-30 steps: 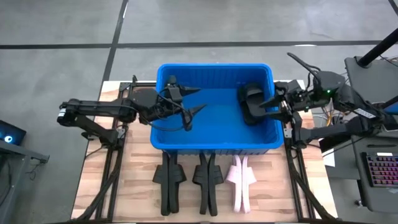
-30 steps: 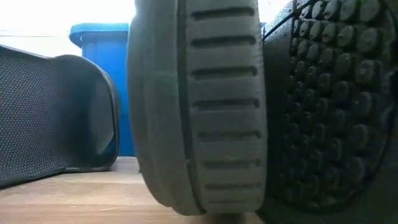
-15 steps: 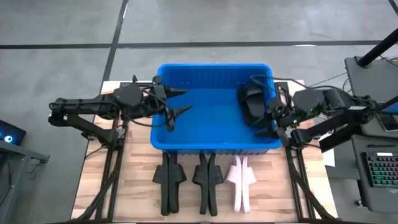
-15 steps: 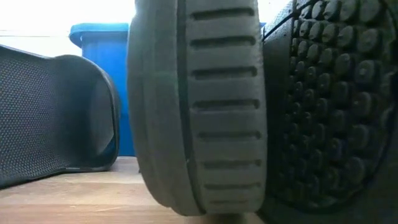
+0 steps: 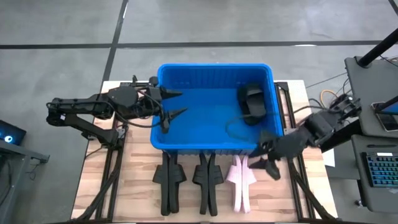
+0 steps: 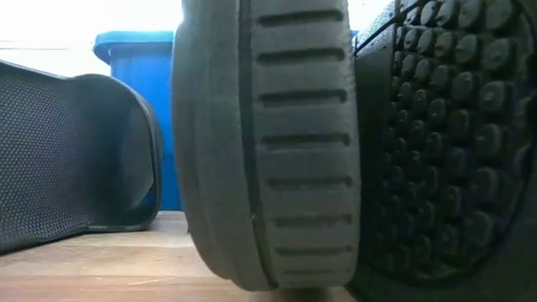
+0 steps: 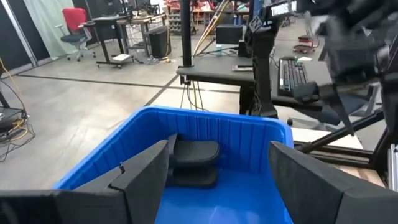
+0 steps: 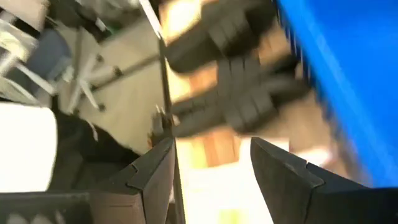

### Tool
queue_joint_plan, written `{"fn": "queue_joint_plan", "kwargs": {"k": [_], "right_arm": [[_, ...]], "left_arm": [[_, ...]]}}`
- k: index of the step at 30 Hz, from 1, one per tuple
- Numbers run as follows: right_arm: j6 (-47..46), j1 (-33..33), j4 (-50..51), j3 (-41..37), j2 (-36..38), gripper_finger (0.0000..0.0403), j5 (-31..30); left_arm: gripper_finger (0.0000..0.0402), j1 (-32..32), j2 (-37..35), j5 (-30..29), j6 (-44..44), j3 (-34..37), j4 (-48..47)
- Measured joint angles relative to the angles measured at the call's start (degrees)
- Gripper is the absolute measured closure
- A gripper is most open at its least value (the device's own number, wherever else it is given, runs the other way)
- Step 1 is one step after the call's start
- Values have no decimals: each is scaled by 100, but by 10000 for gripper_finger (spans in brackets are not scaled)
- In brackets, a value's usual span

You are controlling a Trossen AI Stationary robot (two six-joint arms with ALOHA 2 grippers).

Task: Pick and place slides into bin
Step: Put the pink slide into the blue bin

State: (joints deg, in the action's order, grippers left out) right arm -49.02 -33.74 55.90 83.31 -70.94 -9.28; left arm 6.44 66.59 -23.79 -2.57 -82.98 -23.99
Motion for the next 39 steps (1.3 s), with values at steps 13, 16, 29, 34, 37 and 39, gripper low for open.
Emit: {"fn": "queue_joint_plan", "kwargs": {"k": [13,16,29,34,37,39], "right_arm": [[-2259,-1237,1193,-2,-1096,202,-48],[-2638,-1494,1258,-2,-1392,202,-394],[-3158,-1956,1488,-2,-2604,202,-1285],[-3731,-2143,2011,-4,-2968,202,-1324],[-4244,-2297,2405,-4,-3169,202,-1548],[-4568,-2392,2539,-4,-3291,202,-1701]], "left_arm": [[143,-4,33,0,6,8,-153],[143,-4,33,1,-2,15,-269],[143,-4,33,0,-6,15,-264],[143,-4,33,0,-8,56,-259],[143,-4,35,0,-9,124,-264],[143,-4,35,0,-13,180,-255]]}}
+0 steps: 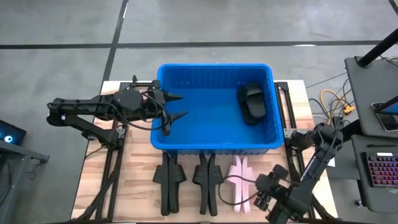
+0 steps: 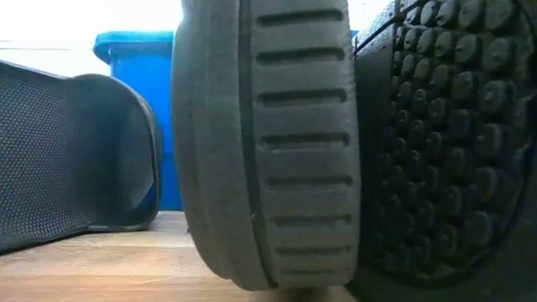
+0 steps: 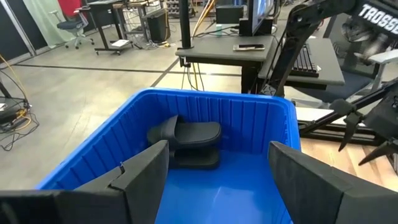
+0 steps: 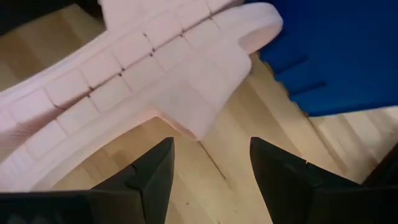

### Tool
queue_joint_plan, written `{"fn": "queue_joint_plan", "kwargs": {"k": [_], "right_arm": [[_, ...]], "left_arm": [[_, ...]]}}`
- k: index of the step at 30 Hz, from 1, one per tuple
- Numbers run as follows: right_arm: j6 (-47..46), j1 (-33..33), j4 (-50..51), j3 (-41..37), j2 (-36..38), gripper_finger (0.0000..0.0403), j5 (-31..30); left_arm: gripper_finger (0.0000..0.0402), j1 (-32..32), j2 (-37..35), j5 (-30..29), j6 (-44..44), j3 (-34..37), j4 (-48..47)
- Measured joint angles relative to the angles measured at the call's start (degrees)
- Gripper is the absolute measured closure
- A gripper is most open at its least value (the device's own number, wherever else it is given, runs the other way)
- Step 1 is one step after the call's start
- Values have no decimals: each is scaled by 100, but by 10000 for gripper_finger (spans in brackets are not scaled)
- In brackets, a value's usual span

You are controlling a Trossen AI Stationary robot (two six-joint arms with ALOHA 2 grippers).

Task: Pick and place slides into bin
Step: Put the pink slide into the blue bin

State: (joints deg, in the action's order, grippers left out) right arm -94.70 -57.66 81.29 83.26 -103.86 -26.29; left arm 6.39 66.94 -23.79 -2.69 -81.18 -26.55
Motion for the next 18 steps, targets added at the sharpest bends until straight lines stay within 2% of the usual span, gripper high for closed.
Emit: {"fn": "queue_joint_plan", "kwargs": {"k": [12,18], "right_arm": [[-627,-185,-91,-4,-582,202,-109],[-880,-185,-116,-4,-883,202,-367]], "left_arm": [[143,2,3,-2,-9,110,61],[143,2,3,-2,-9,110,63]]}}
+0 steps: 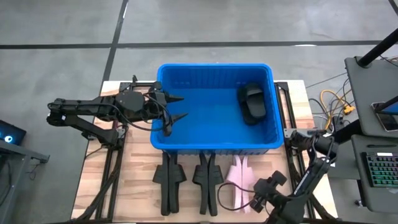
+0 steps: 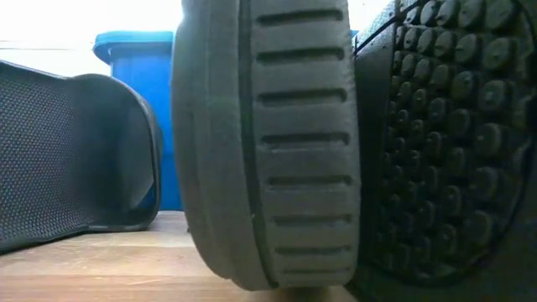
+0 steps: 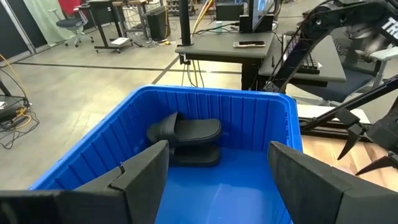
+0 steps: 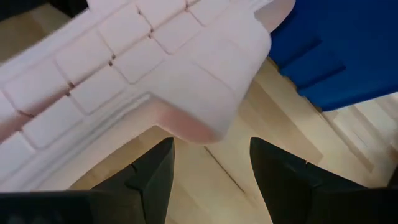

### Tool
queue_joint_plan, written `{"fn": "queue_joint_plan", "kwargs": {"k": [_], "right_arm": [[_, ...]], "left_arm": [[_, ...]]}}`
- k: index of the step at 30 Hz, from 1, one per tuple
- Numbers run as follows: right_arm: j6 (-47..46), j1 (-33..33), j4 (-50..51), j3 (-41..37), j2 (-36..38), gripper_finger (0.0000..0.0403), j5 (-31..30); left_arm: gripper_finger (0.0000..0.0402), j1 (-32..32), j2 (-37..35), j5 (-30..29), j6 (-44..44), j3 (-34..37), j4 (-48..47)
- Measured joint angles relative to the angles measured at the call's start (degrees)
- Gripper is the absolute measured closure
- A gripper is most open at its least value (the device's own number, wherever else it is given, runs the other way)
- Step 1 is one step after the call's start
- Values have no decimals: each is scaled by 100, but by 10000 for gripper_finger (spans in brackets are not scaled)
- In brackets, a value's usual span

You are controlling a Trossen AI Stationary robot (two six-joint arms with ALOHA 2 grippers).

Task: Pick and place slides into bin
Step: Put the pink slide into the blue bin

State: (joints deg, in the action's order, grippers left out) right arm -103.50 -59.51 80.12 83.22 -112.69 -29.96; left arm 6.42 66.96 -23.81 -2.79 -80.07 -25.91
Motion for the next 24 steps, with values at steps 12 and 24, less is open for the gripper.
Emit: {"fn": "queue_joint_plan", "kwargs": {"k": [12,24], "right_arm": [[-223,0,24,-19,-469,202,-218],[-390,20,42,-292,-537,202,-463]], "left_arm": [[143,0,6,-2,-2,0,24],[143,0,6,-2,-4,0,26]]}}
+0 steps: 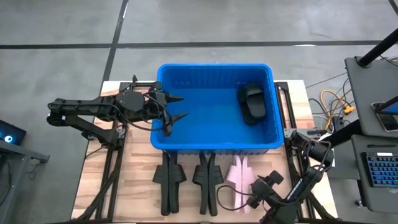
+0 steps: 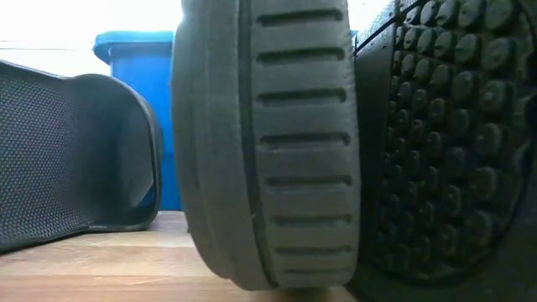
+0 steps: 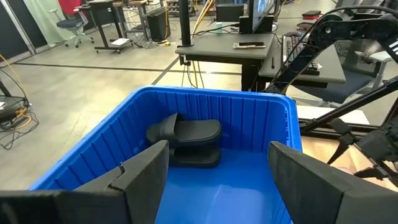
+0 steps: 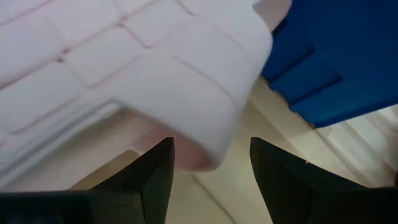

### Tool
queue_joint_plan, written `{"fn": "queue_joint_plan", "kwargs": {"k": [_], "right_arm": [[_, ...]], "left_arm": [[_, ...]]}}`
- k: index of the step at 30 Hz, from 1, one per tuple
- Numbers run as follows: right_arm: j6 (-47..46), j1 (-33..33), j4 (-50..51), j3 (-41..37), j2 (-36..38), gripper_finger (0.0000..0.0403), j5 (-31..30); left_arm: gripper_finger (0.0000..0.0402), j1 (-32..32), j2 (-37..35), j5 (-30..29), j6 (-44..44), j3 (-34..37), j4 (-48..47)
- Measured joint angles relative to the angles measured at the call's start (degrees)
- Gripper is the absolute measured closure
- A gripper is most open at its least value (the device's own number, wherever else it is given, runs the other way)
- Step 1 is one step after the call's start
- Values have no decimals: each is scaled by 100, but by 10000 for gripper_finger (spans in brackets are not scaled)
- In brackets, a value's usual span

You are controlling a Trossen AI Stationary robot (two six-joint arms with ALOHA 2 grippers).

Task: Pick and place slides into bin
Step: Put the pink slide into the blue bin

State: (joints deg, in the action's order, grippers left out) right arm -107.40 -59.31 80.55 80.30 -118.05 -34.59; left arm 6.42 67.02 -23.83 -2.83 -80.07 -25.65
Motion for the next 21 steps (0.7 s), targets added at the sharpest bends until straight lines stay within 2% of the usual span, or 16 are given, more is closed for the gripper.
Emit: {"fn": "queue_joint_plan", "kwargs": {"k": [5,8,21], "right_arm": [[-318,11,16,-157,30,204,2],[-394,11,6,-170,37,219,4],[-214,9,-36,-154,80,372,79]], "left_arm": [[143,0,0,0,0,0,-2],[143,0,0,0,0,0,-2],[143,0,0,0,0,0,20]]}}
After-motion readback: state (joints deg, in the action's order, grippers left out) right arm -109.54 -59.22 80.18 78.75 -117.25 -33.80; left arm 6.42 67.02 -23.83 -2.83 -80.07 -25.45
